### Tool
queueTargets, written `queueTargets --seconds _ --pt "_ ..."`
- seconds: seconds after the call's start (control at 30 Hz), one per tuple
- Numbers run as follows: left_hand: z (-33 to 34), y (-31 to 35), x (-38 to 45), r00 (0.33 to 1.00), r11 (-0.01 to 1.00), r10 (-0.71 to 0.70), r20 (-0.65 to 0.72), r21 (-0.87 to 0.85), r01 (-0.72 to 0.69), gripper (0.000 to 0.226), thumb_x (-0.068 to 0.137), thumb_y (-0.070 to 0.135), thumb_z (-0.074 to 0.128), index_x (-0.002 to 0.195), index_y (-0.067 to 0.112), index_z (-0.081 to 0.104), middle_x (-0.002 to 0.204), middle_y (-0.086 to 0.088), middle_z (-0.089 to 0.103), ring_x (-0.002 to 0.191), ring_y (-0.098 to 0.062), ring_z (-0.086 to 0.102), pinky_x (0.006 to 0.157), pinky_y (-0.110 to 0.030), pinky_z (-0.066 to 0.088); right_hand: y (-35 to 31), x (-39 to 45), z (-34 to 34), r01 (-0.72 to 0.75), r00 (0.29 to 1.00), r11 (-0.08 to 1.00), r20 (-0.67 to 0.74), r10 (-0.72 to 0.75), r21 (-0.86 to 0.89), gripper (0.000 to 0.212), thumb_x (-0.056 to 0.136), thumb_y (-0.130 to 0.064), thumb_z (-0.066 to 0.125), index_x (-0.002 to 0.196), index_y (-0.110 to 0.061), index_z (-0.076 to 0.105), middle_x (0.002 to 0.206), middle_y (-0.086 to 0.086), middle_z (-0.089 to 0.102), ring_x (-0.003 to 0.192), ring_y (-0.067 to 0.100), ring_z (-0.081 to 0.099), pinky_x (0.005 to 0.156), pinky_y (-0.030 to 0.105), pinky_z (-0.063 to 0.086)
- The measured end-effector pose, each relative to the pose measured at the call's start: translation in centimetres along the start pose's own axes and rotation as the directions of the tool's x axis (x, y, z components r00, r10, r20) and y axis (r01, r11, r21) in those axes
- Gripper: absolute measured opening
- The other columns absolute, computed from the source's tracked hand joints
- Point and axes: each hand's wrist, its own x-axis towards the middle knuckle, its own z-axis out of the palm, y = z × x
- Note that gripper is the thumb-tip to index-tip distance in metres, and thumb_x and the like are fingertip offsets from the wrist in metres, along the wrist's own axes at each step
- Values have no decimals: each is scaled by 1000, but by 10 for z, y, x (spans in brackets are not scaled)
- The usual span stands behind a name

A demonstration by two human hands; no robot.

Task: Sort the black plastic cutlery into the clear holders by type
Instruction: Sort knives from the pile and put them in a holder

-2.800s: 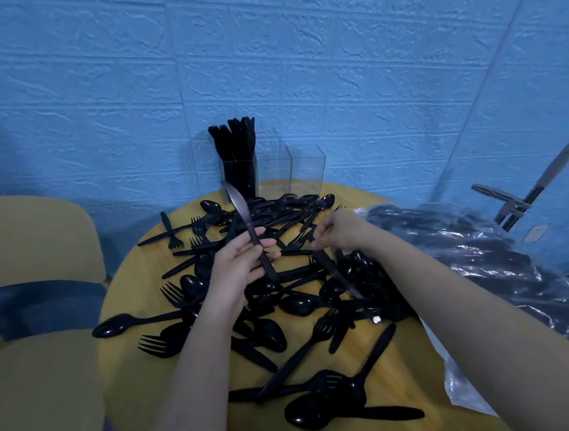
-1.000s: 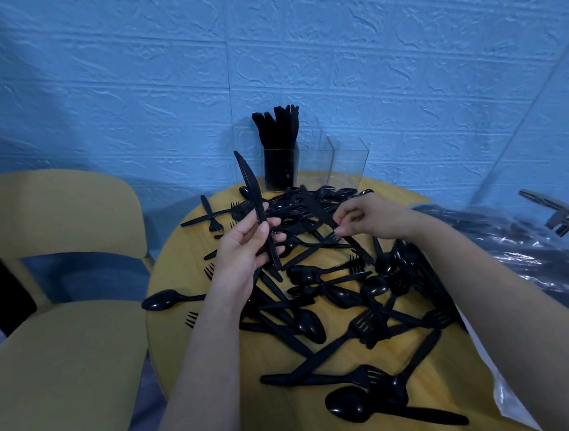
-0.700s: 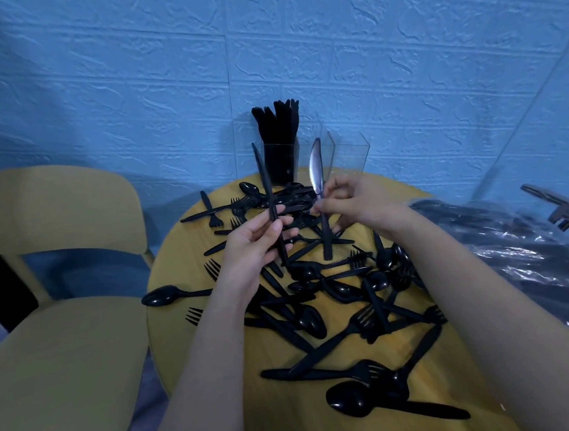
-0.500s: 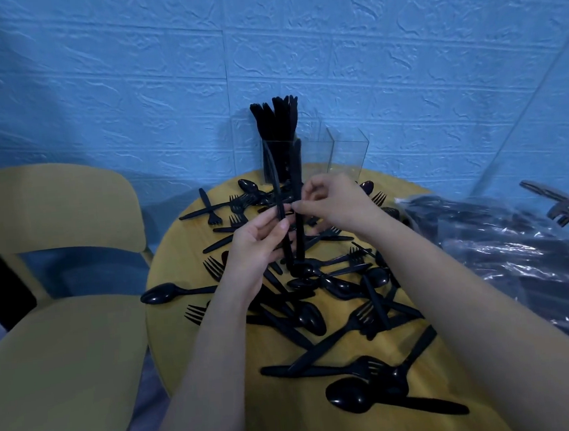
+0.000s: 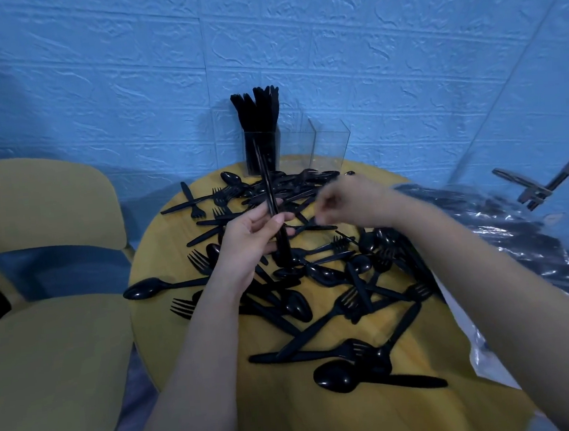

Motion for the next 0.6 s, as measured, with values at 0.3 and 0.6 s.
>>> queueTargets --seconds 0.3,0.6 --pt "1 1 -2 1000 1000 -1 19 -13 1 26 94 7 53 113 21 62 90 4 73 83 -10 70 73 -29 59 27 -42 24 -100 870 948 435 231 -302 27 82 -33 71 104 -17 66 98 -4 63 93 15 56 85 30 49" --pt "-1 0 -3 1000 999 6 -29 -49 -8 27 93 7 54 116 20 61 89 6 73 84 -10 69 77 -32 58 38 -37 14 -80 986 996 147 83 -24 21 91 -24 61 73 -32 53 82 -10 58 81 8 56 70 19 42"
